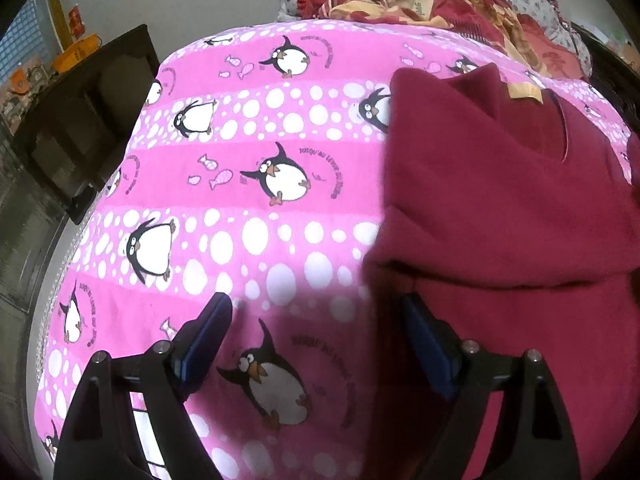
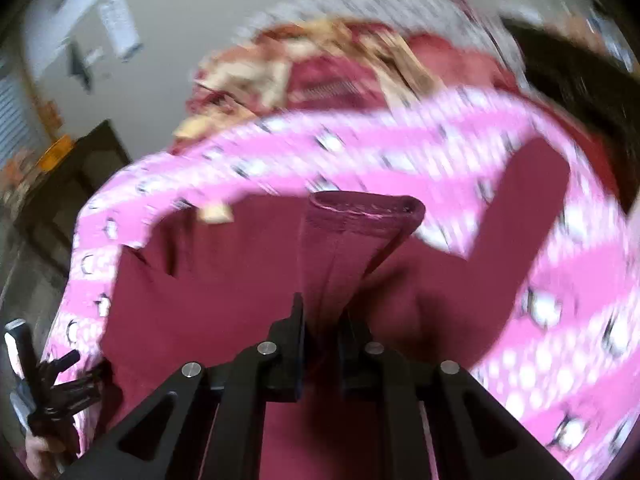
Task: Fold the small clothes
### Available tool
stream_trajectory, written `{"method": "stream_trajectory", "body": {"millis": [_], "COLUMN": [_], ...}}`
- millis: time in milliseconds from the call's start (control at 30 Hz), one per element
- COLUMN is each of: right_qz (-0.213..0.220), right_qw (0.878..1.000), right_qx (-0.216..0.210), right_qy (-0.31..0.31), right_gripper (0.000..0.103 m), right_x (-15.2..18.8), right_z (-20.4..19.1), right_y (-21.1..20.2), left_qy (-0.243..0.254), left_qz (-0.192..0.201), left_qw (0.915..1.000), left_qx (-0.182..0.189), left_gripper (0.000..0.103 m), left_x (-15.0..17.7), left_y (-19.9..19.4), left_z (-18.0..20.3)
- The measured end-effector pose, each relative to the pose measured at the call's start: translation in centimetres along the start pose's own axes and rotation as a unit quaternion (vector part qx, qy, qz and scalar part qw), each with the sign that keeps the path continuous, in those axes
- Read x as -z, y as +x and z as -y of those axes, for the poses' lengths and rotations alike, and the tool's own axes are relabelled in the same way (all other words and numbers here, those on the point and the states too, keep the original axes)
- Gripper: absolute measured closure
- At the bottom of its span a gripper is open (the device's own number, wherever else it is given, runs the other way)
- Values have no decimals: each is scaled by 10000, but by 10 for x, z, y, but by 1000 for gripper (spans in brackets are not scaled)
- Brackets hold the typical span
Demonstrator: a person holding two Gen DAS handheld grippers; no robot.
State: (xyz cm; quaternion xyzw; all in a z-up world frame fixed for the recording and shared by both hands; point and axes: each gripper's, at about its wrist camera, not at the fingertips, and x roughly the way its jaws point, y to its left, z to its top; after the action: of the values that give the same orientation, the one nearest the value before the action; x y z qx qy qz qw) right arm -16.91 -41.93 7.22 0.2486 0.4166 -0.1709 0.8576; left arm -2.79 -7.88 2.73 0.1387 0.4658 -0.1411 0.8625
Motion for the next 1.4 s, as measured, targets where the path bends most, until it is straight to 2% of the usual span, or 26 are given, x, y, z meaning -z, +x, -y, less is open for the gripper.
{"method": "stream_trajectory", "body": {"millis": [67, 133, 167, 233, 333, 367, 500, 600, 733, 767, 867, 900, 933, 1000, 1033, 1067, 1133, 1233, 1333, 1400], "right_qz": [-477, -136, 85, 439, 496, 385, 131, -33, -288, -355, -381, -425, -544, -791, -903, -1019, -1055, -918, -888, -903], "right_qw": [9980, 9984, 9987, 9986, 9972, 9940, 9787, 9644, 9496, 9421, 9278, 9266, 9260, 9238, 9217, 9198, 9196, 9187, 9152, 9149], "right_qx": [-77, 100, 266, 259, -250, -577, -1215, -1290, -1579, -1632, -1407, -1326, -1302, -1411, -1442, -1419, -1503, -1825, -2026, -1912], "right_qy": [404, 547, 422, 121, -509, -843, -1647, -2309, -2692, -2909, -3434, -3494, -3501, -3470, -3487, -3513, -3474, -3380, -3369, -3440], "right_gripper": [61, 54, 46, 32, 31, 31, 31, 31, 31, 31, 31, 31, 31, 42, 66, 86, 91, 93, 93, 93], "right_x": [2, 0, -2, -9, -20, -22, -22, -23, -30, -30, -29, -29, -31, -31, -30, -28, -26, -24, -20, -12], "right_z": [17, 20, 15, -4, -43, -66, -132, -183, -222, -237, -264, -270, -274, -279, -281, -282, -288, -299, -317, -329], "right_y": [6, -13, -26, -47, -54, -49, -21, 14, 59, 71, 98, 108, 122, 139, 145, 151, 157, 152, 155, 166], "left_qy": [-20, -44, -41, 11, 3, -10, -118, -127, -184, -217, -263, -282, -315, -375, -401, -423, -475, -529, -607, -594], "left_qz": [8, 45, 87, 188, 245, 245, 196, 106, 100, 87, -23, -57, -77, -91, -107, -107, -124, -109, -59, -77], "left_qw": [10000, 9999, 9999, 9997, 9993, 9992, 9992, 9989, 9982, 9979, 9972, 9970, 9966, 9955, 9949, 9943, 9928, 9900, 9902, 9922], "left_qx": [41, 103, 127, 174, 282, 300, 341, 431, 555, 605, 704, 717, 755, 861, 920, 977, 1090, 1304, 1258, 1094], "left_gripper": [18, 18, 18, 18, 18, 18, 18, 18, 18, 18, 18, 18, 18, 18, 18, 20, 38, 55, 56, 56], "left_x": [0, -1, -1, -1, -2, -3, -5, -8, -12, -13, -14, -15, -15, -16, -17, -18, -18, -19, -17, -16], "left_y": [-4, -11, -14, -21, -24, -23, -16, -8, -1, 1, 11, 14, 18, 22, 24, 25, 27, 22, 13, 11], "left_z": [-3, -6, -8, -10, -12, -12, -13, -13, -13, -13, -15, -15, -17, -18, -19, -20, -24, -33, -43, -49]}}
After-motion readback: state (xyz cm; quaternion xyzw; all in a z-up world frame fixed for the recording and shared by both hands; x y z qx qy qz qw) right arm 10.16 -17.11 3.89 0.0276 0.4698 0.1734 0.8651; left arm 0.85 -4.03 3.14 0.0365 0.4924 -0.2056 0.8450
